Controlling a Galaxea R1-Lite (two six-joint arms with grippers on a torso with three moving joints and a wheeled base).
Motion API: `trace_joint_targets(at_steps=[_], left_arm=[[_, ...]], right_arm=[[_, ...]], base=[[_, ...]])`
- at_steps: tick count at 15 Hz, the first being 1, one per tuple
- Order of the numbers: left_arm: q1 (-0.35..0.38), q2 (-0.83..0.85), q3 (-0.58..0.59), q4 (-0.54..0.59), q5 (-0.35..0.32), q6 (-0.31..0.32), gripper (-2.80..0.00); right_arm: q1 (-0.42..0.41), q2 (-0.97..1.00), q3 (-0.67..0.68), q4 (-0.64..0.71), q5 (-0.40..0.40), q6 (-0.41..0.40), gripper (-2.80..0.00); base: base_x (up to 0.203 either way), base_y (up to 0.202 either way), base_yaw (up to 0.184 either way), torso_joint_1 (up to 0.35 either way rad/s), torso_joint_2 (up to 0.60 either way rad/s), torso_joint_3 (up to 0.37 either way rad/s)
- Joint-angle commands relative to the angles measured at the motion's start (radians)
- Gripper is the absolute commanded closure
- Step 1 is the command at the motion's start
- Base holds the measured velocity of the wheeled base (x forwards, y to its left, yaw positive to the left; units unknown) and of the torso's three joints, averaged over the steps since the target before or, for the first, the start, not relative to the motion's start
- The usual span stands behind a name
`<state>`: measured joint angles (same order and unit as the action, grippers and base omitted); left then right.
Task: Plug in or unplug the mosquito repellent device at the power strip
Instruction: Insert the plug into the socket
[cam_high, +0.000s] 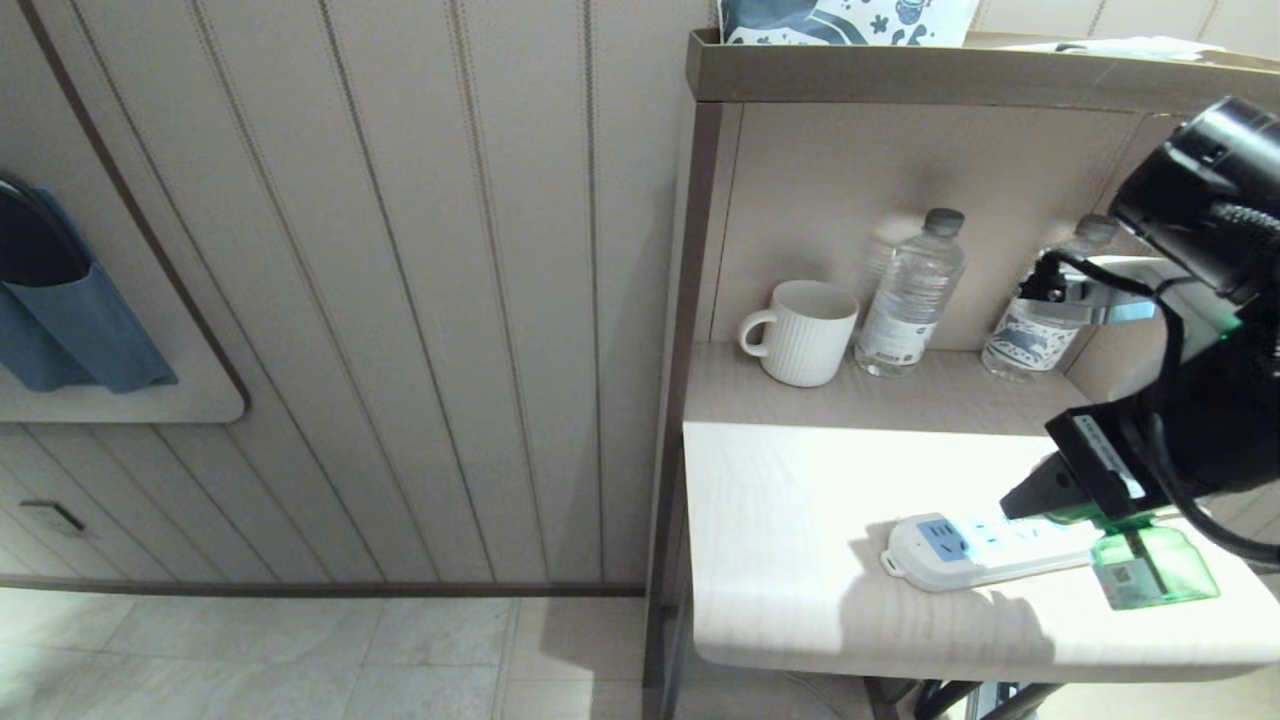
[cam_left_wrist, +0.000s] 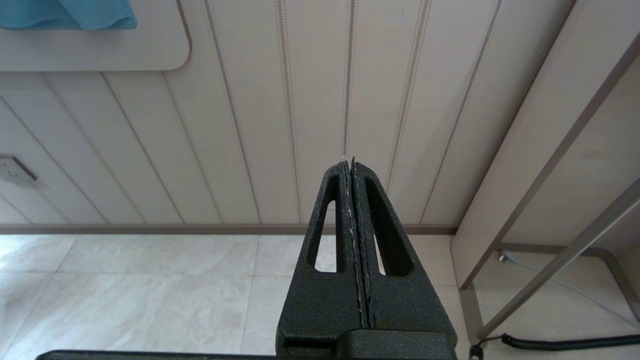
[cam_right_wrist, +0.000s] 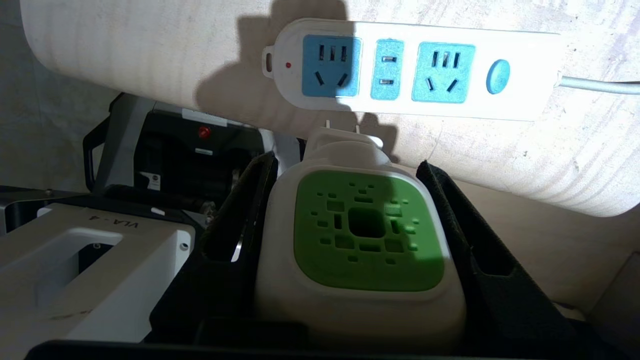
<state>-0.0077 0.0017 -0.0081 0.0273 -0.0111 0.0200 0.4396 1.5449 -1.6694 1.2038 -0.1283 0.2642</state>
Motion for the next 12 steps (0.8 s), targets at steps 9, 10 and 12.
trace_joint_targets(at_steps=[9,10,12], left_arm=[[0.000,0.001,-0.001,0.002,0.000,0.000,0.00],[0.000,0.001,-0.001,0.002,0.000,0.000,0.00],[0.000,0.001,-0.001,0.002,0.000,0.000,0.00]], right_arm=[[-0.001,-0.003,0.026,0.007,0.001,0.004,0.00],[-0.001,-0.003,0.025,0.007,0.002,0.004,0.00],[0.001,-0.003,0.026,0.007,0.001,0.003,0.00]], base=[[0.000,0.000,0.000,0.000,0.00,0.000],[0.000,0.000,0.000,0.000,0.00,0.000],[0.000,0.000,0.000,0.000,0.00,0.000]])
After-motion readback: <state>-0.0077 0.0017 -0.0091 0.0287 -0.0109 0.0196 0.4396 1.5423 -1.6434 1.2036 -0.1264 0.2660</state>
